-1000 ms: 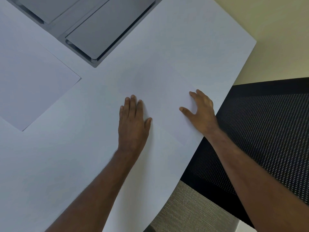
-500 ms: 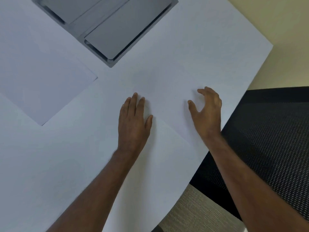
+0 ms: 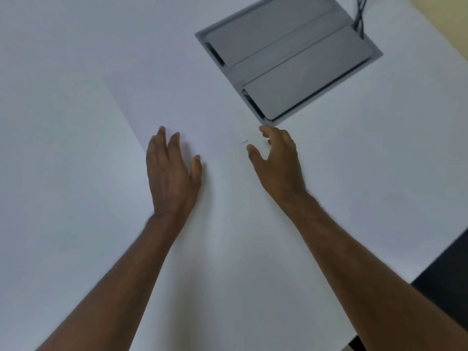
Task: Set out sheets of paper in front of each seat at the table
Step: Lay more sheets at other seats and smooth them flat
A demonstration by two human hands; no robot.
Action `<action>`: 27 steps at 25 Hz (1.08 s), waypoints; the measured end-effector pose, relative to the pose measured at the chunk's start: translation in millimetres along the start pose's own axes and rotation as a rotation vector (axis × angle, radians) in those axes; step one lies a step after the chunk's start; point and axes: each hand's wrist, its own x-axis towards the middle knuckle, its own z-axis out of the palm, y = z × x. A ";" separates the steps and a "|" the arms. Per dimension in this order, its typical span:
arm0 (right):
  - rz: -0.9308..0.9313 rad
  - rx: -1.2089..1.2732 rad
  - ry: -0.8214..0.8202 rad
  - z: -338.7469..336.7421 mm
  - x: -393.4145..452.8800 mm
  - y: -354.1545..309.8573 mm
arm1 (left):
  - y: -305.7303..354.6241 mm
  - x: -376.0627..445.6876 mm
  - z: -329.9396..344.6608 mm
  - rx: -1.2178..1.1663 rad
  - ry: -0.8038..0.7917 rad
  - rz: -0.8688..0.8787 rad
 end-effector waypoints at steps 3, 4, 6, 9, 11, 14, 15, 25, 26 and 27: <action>0.030 -0.097 -0.119 20.0 22.6 -18.1 | -22.2 15.0 -0.7 0.049 -0.027 -0.079; 0.033 -0.146 -0.142 24.8 27.4 -21.2 | -26.3 16.8 1.6 0.070 -0.055 -0.092; 0.021 -0.229 -0.162 32.7 34.4 -25.2 | -31.3 16.0 8.3 0.103 -0.107 -0.117; 0.014 -0.294 -0.157 38.6 42.1 -25.8 | -32.2 10.2 16.9 0.159 -0.095 -0.099; 0.025 -0.283 -0.131 40.0 47.9 -25.3 | -31.8 9.8 18.2 0.176 -0.079 -0.095; 0.057 -0.224 -0.100 42.1 54.3 -25.5 | -32.3 10.4 19.4 0.181 -0.082 -0.098; 0.064 -0.199 -0.096 42.9 55.2 -25.8 | -32.3 10.2 19.6 0.182 -0.079 -0.100; -0.094 -0.319 -0.079 40.9 41.3 -31.9 | -31.4 9.6 23.6 0.176 -0.081 -0.107; -0.098 -0.328 -0.080 40.8 40.3 -31.9 | -31.2 9.4 24.0 0.175 -0.077 -0.105; -0.103 -0.332 -0.082 41.2 39.5 -31.5 | -31.1 9.2 24.0 0.174 -0.070 -0.104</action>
